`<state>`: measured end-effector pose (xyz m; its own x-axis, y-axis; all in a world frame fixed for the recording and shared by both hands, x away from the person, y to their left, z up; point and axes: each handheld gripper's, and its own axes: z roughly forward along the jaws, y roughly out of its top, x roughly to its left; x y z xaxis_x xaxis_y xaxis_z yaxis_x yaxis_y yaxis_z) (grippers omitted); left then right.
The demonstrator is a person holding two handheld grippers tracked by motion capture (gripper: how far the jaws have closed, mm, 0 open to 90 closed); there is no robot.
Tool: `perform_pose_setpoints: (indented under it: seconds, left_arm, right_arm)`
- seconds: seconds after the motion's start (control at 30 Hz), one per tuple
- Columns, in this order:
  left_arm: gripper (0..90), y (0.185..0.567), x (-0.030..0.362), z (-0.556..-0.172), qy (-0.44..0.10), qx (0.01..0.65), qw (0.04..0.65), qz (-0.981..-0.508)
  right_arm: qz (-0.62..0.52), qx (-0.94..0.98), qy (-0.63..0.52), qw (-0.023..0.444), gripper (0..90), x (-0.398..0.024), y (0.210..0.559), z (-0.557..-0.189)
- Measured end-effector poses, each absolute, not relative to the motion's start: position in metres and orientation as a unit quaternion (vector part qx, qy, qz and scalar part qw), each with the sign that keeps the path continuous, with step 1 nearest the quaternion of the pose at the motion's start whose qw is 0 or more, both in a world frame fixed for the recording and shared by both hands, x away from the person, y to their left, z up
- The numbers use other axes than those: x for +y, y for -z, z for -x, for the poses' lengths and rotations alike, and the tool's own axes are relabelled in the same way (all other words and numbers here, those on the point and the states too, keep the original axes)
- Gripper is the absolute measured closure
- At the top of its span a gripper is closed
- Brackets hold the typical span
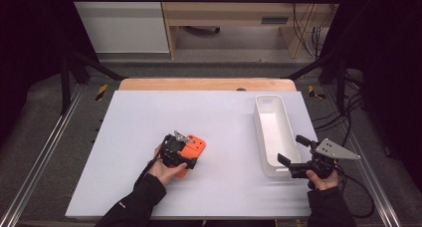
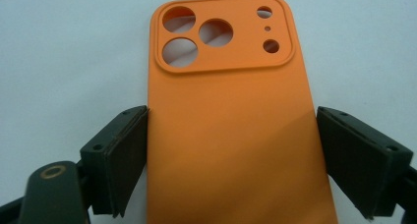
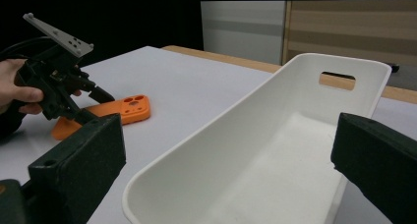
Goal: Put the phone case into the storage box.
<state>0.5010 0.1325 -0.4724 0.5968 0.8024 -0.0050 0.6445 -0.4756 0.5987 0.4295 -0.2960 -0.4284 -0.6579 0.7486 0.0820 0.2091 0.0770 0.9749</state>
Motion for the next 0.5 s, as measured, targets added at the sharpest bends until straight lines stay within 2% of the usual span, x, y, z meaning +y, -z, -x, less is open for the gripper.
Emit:
perform_pose_setpoints:
  seconds: [0.5]
  left_arm:
    - [14.7, 0.447, 0.146, -0.498, -0.149, 0.417, 0.316, -0.839]
  right_arm:
    - [-0.342, 0.698, -0.585, 0.231, 0.5, -0.296, 0.428, -0.429]
